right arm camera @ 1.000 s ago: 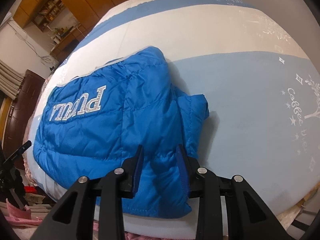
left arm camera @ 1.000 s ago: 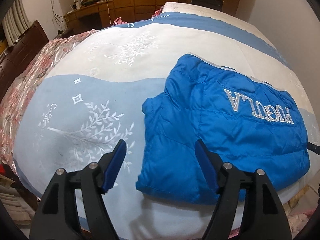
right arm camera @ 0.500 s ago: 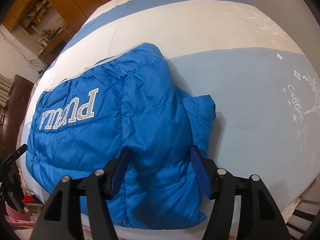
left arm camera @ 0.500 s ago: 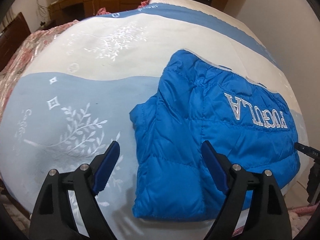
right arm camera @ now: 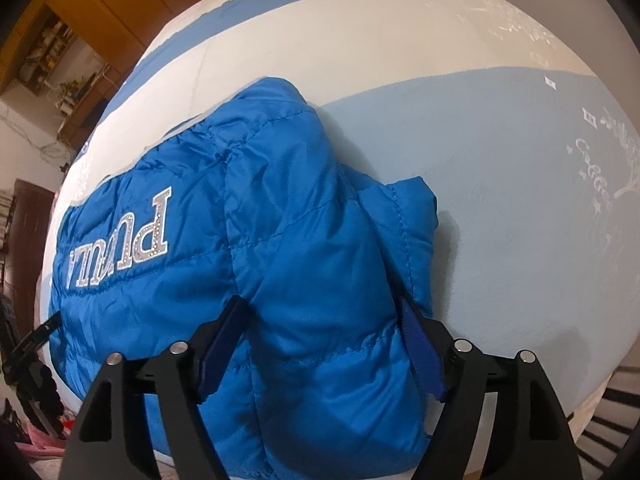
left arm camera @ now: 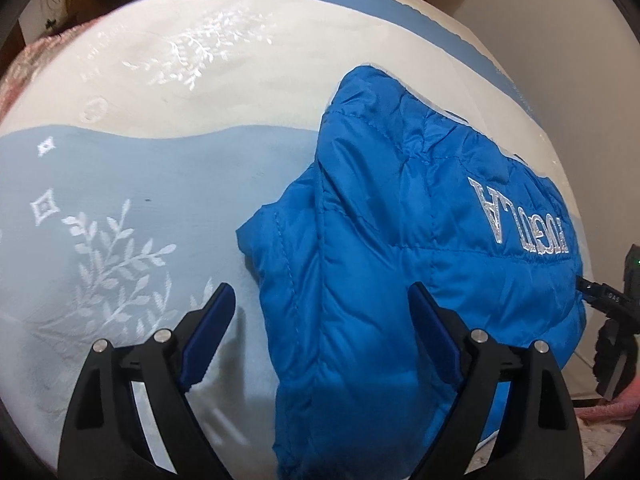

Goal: Fold large clothes

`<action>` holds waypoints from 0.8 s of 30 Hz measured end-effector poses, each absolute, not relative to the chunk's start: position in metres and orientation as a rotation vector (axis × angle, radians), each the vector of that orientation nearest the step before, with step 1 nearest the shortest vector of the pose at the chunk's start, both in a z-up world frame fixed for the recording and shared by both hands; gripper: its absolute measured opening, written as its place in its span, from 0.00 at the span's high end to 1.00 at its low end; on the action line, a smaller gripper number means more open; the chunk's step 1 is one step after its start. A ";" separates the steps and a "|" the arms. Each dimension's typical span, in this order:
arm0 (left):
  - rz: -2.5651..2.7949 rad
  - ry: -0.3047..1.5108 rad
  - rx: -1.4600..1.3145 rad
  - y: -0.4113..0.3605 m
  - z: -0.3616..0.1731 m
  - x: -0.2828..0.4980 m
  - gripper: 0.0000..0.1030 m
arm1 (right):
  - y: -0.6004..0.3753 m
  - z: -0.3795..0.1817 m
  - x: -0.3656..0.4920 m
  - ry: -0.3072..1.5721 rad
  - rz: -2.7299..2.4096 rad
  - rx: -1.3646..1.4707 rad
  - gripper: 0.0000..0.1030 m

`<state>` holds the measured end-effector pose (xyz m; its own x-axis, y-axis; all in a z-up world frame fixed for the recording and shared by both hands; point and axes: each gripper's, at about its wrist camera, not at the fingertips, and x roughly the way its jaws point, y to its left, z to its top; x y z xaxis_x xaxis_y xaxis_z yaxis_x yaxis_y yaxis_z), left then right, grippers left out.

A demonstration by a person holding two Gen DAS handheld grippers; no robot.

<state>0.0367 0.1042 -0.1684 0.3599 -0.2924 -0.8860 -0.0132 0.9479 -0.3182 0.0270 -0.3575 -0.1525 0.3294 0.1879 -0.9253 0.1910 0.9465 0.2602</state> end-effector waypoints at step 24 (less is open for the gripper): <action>-0.402 1.166 -0.525 0.113 -0.183 0.051 0.66 | -0.356 -0.163 0.035 1.241 -0.031 0.388 0.18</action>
<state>0.0507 0.1135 -0.1828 0.3472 -0.5549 -0.7560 0.0288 0.8121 -0.5828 0.0348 -0.3563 -0.1625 0.3326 0.1859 -0.9246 0.2313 0.9344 0.2710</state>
